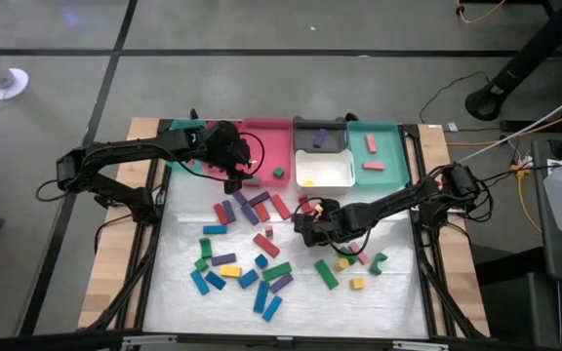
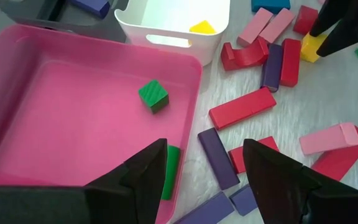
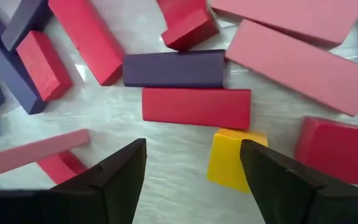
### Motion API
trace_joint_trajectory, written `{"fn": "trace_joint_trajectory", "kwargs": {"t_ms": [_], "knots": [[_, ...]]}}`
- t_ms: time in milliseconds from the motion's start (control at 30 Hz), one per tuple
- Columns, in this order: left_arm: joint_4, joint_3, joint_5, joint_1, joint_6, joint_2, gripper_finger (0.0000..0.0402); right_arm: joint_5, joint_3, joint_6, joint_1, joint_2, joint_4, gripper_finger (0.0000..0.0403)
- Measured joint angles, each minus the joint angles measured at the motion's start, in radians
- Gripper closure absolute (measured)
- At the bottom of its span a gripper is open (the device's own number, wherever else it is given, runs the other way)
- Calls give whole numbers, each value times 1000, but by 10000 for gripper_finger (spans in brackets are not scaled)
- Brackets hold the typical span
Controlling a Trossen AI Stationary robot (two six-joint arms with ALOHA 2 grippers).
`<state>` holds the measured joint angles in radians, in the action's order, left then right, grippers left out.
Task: Sort blocks
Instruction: Put the yellow block into the white bin
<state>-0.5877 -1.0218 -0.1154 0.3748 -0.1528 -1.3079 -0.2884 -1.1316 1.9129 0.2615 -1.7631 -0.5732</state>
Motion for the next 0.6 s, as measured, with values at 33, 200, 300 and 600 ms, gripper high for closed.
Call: {"fn": "trace_joint_trajectory", "kwargs": {"t_ms": [33,200,300,600], "knots": [[0,0,0,0,0,0,204,-3,0,0,0,4,1,139],[0,0,0,0,0,0,204,-6,0,1,0,14,3,139],[0,0,0,0,0,0,204,21,0,2,0,14,0,139],[0,0,0,0,1,0,204,78,0,-3,0,14,-5,139]]}}
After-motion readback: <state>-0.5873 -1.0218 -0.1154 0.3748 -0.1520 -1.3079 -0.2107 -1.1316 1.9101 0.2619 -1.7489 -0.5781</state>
